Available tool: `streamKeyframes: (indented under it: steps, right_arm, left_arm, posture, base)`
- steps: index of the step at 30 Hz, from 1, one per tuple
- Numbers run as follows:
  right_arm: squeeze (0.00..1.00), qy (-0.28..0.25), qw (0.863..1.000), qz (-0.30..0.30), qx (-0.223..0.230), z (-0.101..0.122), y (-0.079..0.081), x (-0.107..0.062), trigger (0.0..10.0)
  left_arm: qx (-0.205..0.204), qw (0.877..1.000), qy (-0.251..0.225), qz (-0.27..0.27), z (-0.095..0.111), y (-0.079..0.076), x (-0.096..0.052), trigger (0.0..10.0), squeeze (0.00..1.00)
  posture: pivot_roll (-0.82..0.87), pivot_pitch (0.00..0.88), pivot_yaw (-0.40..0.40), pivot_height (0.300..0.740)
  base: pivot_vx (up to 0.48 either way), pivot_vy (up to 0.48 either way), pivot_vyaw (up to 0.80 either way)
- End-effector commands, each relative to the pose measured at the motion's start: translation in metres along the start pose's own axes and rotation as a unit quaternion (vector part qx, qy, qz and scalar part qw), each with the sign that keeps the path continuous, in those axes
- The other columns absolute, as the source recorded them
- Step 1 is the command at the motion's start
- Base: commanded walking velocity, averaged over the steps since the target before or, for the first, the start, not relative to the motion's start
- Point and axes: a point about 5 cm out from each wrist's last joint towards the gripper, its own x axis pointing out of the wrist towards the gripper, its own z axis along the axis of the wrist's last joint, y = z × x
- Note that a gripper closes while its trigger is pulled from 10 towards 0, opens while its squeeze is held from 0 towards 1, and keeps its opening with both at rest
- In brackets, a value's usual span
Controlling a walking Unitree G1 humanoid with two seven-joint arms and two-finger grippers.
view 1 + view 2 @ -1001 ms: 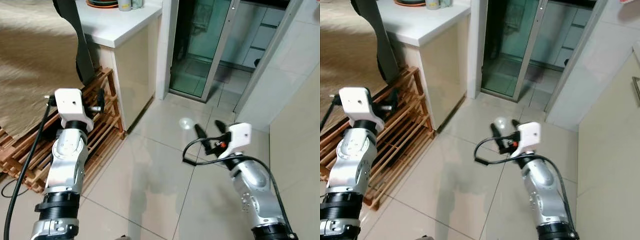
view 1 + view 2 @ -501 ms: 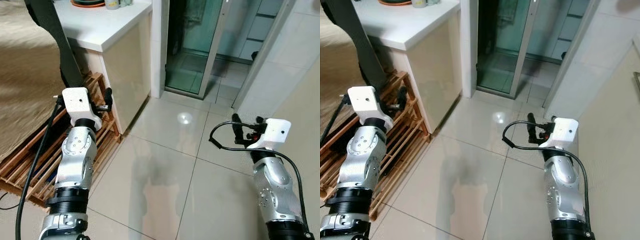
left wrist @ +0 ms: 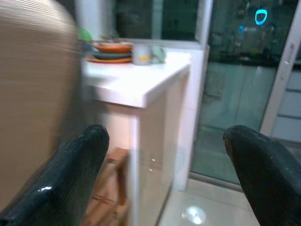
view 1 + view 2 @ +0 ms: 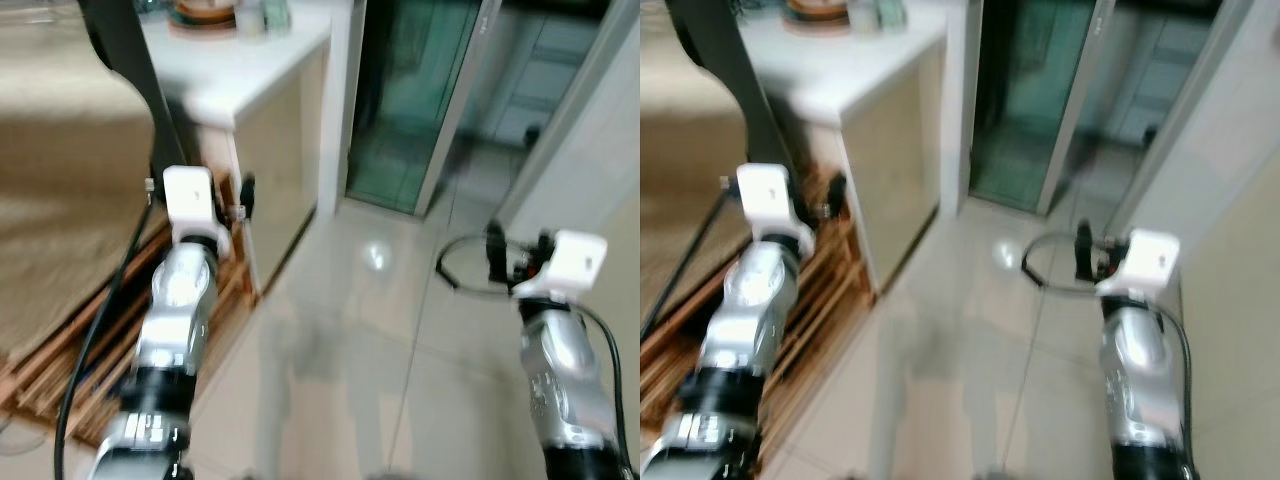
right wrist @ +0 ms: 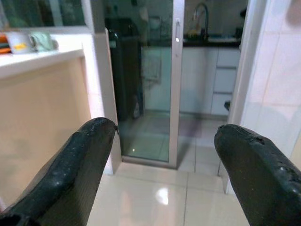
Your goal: Restocking fridge
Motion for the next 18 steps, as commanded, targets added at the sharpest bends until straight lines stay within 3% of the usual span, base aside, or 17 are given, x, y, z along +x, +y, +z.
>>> streamKeyframes:
  steps: [1, 7, 11, 14, 18]
  right_arm:
    - [0.0, 0.007, 1.0, 0.012, 0.002, -0.001, 0.006, 0.0, 10.0]
    - [0.0, 0.011, 1.0, 0.016, 0.005, -0.002, 0.007, 0.0, 10.0]
    - [0.0, 0.016, 1.0, 0.015, 0.011, -0.005, 0.009, 0.0, 10.0]
    - [0.0, 0.022, 1.0, 0.016, 0.015, -0.009, 0.008, -0.002, 10.0]
    - [0.0, 0.028, 0.999, 0.02, 0.016, -0.011, 0.01, -0.003, 10.0]
  left_arm:
    - [0.002, 1.0, 0.009, 0.015, 0.001, 0.009, 0.004, 10.0, 0.0]
    - [-0.005, 1.0, 0.009, 0.006, 0.002, 0.007, 0.006, 10.0, 0.0]
    - [-0.024, 1.0, 0.013, 0.004, 0.0, 0.007, -0.001, 10.0, 0.0]
    - [-0.04, 0.999, 0.001, -0.031, 0.004, 0.005, -0.009, 10.0, 0.0]
    - [-0.047, 0.998, -0.008, -0.032, 0.007, 0.007, -0.014, 10.0, 0.0]
  posture:
    - [-0.1, 0.0, -0.02, 0.74]
    - [-0.09, 0.0, -0.019, 0.74]
    - [-0.09, 0.0, -0.012, 0.74]
    - [-0.08, 0.0, -0.014, 0.74]
    - [-0.08, 0.0, -0.019, 0.74]
  base:
    - [0.0, 0.48, 0.0]
    - [0.0, 0.48, 0.0]
    - [0.0, 0.465, 0.0]
    - [-0.354, 0.329, 0.0]
    - [-0.356, 0.326, 0.0]
